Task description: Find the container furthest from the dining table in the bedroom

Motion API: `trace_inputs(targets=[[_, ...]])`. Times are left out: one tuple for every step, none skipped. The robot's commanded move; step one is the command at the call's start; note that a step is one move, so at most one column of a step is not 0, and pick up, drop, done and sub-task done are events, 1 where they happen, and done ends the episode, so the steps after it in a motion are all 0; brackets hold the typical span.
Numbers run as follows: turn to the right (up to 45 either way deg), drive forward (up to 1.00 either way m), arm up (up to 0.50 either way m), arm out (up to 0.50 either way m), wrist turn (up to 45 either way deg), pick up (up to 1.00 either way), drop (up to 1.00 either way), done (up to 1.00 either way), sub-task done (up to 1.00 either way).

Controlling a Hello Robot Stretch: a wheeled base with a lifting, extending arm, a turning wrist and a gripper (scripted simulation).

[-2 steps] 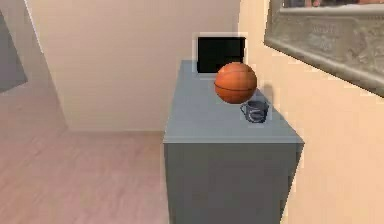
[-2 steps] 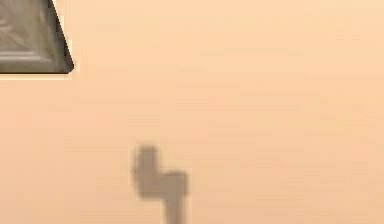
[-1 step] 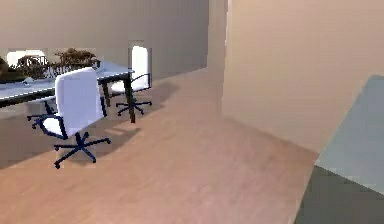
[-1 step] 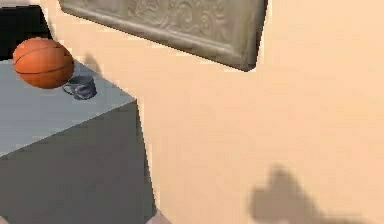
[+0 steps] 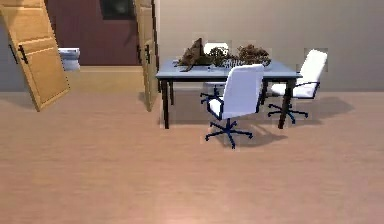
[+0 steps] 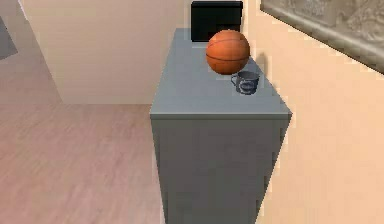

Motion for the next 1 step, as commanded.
trace_inputs(targets=[[0.0, 0.15, 0.0, 0.0, 0.0, 0.0, 0.0, 0.0, 0.0]])
